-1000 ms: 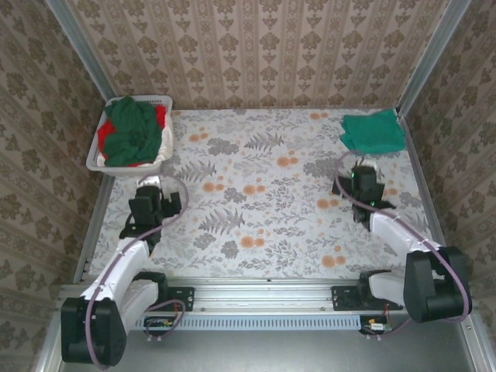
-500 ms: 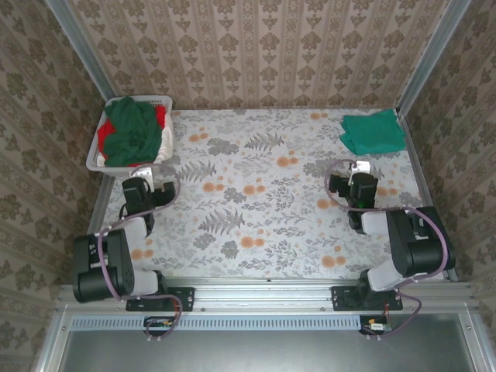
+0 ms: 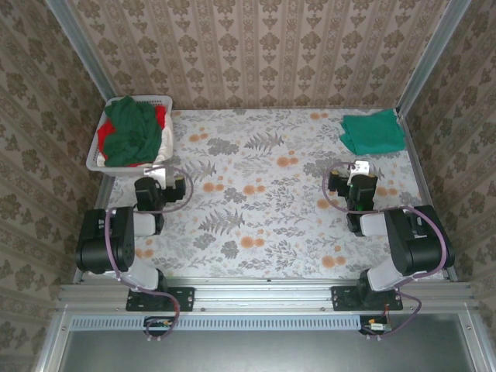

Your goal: Fold and stack the t-shirts

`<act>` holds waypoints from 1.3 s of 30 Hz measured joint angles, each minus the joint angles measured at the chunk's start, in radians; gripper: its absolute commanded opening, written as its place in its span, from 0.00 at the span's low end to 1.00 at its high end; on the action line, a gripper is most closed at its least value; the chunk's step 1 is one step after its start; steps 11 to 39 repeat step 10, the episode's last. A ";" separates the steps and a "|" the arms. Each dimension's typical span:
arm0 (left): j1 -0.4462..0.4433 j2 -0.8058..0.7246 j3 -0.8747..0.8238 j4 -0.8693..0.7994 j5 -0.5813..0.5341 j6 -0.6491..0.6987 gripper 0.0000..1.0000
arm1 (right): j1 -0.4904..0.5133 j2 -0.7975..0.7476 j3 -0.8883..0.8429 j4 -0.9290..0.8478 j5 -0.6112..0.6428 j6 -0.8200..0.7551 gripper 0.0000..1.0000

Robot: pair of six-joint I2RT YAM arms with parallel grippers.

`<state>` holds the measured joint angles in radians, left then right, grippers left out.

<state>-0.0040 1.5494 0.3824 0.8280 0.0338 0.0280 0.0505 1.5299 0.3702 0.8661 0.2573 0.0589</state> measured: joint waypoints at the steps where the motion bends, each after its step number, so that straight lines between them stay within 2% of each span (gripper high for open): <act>1: -0.012 0.000 0.000 0.005 -0.019 0.004 1.00 | 0.000 0.000 0.000 0.000 0.000 0.000 1.00; 5: -0.050 0.000 0.000 0.035 -0.075 0.021 1.00 | 0.000 0.000 0.001 0.000 0.000 0.000 1.00; 10: -0.048 0.000 0.000 0.040 -0.109 0.023 1.00 | 0.000 0.000 0.004 0.000 0.000 0.000 1.00; 39: -0.048 0.000 0.000 0.040 -0.109 0.023 1.00 | 0.000 0.000 0.004 0.000 0.000 0.000 1.00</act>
